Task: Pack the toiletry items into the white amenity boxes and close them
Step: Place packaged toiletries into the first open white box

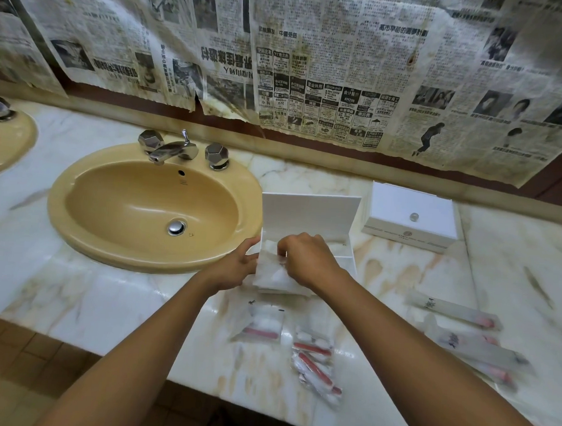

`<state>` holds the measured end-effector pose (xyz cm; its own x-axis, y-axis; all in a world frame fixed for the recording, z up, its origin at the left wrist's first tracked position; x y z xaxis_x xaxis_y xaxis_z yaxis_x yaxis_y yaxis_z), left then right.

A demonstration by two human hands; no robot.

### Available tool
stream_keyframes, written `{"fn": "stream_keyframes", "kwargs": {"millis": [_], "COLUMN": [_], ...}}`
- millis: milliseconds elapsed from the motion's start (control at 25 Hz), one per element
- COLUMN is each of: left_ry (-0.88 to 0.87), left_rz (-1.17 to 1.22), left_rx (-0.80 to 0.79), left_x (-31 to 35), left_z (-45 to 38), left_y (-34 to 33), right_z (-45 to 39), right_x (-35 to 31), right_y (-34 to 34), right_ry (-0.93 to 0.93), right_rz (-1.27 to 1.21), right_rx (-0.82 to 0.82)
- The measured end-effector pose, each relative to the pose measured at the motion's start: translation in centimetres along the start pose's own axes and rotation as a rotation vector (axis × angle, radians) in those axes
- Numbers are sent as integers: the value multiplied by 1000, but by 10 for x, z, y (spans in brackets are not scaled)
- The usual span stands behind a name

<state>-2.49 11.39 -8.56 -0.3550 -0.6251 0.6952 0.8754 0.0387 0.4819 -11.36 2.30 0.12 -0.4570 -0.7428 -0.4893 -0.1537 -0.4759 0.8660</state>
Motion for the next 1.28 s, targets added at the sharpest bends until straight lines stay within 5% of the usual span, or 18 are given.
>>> {"fn": "stream_keyframes", "kwargs": {"millis": [280, 480, 1040, 1160, 1280], "left_ry": [16, 11, 3, 7, 10], "left_rz": [41, 52, 37, 34, 42], "left_rx": [-12, -35, -31, -30, -35], "left_x": [-4, -4, -8, -7, -3], "left_z": [-4, -4, -9, -7, -4], "left_y": [1, 0, 1, 1, 1], "right_z": [-3, -1, 14, 16, 18], "right_x": [-2, 6, 9, 7, -8], "right_y": [-24, -29, -74, -69, -47], "right_ry": [106, 70, -94, -105, 35], "right_rz": [220, 139, 17, 25, 33], "right_rx": [69, 122, -343, -289, -7]}}
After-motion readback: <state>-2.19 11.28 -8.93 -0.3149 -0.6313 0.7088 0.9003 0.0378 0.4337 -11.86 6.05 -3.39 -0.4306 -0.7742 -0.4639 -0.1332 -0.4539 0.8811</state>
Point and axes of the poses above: each hand's wrist, its own z-axis away from the middle knuckle, its own y-axis out of the back of the hand, x = y × z, the point moved 8 cm from there along -z, towards the middle knuckle, and after that the axes turned 15 degrees about -z, right-handed, at the moved point
